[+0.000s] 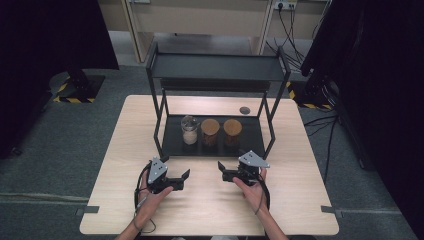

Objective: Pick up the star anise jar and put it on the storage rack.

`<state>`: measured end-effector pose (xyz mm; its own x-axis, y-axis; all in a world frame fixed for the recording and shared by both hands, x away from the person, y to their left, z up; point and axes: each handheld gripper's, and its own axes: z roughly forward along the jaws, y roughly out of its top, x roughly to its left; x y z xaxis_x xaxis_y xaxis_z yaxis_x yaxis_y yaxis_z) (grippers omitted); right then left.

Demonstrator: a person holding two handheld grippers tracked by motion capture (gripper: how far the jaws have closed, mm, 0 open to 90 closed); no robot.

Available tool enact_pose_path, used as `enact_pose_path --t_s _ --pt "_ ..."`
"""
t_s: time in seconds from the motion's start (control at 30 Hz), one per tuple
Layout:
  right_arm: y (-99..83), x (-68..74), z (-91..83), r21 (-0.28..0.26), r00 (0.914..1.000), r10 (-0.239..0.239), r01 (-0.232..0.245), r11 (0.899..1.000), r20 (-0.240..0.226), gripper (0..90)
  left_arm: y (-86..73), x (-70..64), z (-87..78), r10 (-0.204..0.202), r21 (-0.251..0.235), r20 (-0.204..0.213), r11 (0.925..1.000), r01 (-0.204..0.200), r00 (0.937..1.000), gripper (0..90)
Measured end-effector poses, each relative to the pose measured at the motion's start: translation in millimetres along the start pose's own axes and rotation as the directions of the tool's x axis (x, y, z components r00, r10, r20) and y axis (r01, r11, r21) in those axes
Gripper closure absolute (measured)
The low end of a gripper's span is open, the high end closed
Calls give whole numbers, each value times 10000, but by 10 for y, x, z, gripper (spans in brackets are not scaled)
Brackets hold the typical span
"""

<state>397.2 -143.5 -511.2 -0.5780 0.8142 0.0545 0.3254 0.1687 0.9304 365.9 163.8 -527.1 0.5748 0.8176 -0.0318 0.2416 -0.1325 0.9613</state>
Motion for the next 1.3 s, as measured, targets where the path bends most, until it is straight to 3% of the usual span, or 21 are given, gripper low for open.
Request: enact_pose_path --t_s 1.3 --pt "-132 100 -154 84 9996 28 -26 10000 -295 33 0 0 1 8 9 9 10000 -8 10000 26"
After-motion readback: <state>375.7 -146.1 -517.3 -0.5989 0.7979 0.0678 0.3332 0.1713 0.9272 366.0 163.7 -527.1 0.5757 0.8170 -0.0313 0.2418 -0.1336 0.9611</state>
